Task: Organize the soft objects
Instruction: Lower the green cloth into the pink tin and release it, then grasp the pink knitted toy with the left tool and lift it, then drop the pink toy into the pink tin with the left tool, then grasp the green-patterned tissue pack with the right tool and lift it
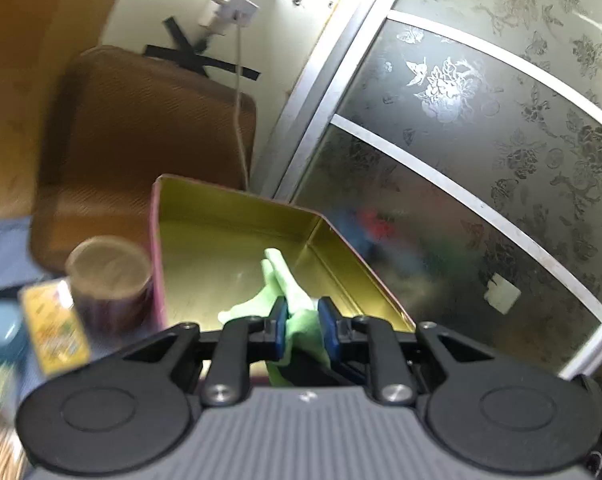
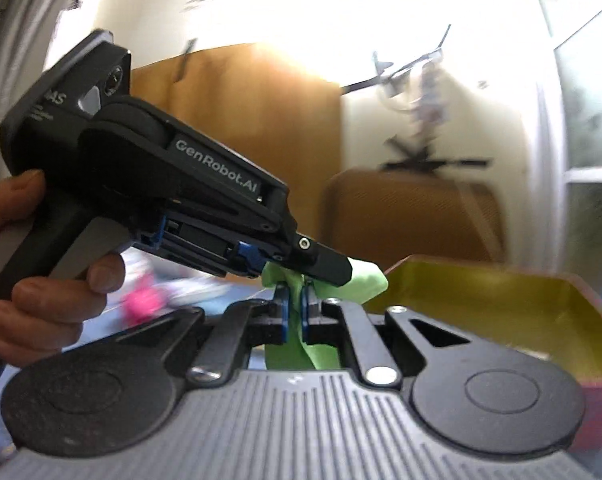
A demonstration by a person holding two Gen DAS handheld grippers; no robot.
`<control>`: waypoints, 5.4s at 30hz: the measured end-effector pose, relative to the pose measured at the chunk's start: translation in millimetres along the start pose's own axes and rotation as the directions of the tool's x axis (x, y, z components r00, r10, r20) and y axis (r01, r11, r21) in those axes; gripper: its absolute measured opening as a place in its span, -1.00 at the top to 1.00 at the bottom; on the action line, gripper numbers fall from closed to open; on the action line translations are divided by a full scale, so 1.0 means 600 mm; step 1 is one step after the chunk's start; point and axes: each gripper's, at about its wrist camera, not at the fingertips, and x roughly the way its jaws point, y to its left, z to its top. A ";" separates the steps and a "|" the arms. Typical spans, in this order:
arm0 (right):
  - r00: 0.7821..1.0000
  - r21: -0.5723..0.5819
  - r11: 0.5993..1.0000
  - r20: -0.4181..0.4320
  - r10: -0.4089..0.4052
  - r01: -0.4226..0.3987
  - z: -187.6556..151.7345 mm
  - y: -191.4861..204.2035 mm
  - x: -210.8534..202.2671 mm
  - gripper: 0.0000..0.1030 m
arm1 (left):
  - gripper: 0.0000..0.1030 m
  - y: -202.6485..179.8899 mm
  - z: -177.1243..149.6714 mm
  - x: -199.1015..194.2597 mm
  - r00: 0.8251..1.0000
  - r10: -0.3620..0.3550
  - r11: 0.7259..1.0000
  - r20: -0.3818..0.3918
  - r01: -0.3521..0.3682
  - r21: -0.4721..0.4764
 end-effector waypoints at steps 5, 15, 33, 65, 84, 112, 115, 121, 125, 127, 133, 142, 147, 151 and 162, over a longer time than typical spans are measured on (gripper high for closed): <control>0.995 0.022 0.996 -0.055 -0.082 0.084 -0.009 -0.061 0.058 0.79 | 0.33 0.016 0.004 0.067 0.998 0.065 0.997 -0.028 -0.066 -0.029; 0.970 0.110 0.969 -0.131 -0.206 0.221 -0.027 -0.097 0.089 0.14 | 0.10 0.094 -0.058 -0.088 0.985 0.153 0.986 0.074 -0.147 -0.078; 0.840 -0.011 0.928 -0.428 0.332 -0.372 -0.028 0.285 0.307 -0.12 | 0.06 0.372 -0.257 -0.424 0.687 0.710 0.635 0.155 -0.531 -0.561; 0.963 -0.102 0.973 -0.197 0.186 -0.208 -0.044 0.133 0.064 0.06 | -0.07 0.089 -0.129 -0.165 0.988 0.133 0.986 0.077 -0.124 -0.114; 0.932 0.023 0.939 -0.137 -0.337 0.343 -0.036 -0.131 0.071 -0.38 | -0.24 0.019 -0.081 -0.007 0.991 0.100 0.994 0.086 -0.097 -0.045; 0.828 0.296 0.932 -0.453 0.331 -0.210 -0.061 0.166 0.321 -0.43 | -0.35 0.294 -0.241 -0.310 0.818 0.535 0.797 0.212 -0.406 -0.447; 0.848 0.284 0.933 -0.417 0.328 -0.221 -0.054 0.168 0.298 -0.21 | -0.37 0.289 -0.244 -0.309 0.816 0.535 0.803 0.217 -0.411 -0.433; 0.925 0.244 0.957 -0.301 0.231 -0.159 -0.033 0.146 0.173 -0.17 | -0.39 0.297 -0.245 -0.313 0.819 0.535 0.795 0.208 -0.405 -0.451; 0.976 0.213 0.977 -0.216 0.042 0.005 -0.043 0.126 0.048 -0.18 | -0.49 0.298 -0.241 -0.307 0.821 0.543 0.792 0.178 -0.429 -0.436; 0.978 0.223 0.973 -0.206 -0.008 0.055 -0.061 0.123 0.007 -0.19 | -0.49 0.295 -0.238 -0.298 0.818 0.556 0.784 0.150 -0.456 -0.420; 0.974 0.189 0.980 -0.228 -0.021 0.065 -0.107 0.133 -0.018 -0.18 | -0.49 0.274 -0.233 -0.278 0.767 0.633 0.749 0.110 -0.570 -0.338; 0.989 0.132 0.990 -0.145 -0.025 0.044 -0.122 0.094 -0.038 -0.18 | -0.64 0.255 -0.217 -0.234 0.697 0.716 0.689 0.027 -0.701 -0.185; 0.994 0.122 0.991 -0.101 -0.034 0.046 -0.128 0.066 -0.053 -0.18 | -0.76 0.252 -0.213 -0.219 0.685 0.728 0.679 0.002 -0.721 -0.140; 0.995 0.100 0.994 -0.100 -0.027 0.037 -0.133 0.058 -0.044 -0.17 | -0.90 0.254 -0.209 -0.208 0.684 0.729 0.679 -0.017 -0.726 -0.109; 0.989 0.139 0.990 -0.145 -0.003 0.023 -0.146 0.049 -0.030 -0.15 | -0.97 0.260 -0.206 -0.206 0.708 0.706 0.701 -0.016 -0.703 -0.118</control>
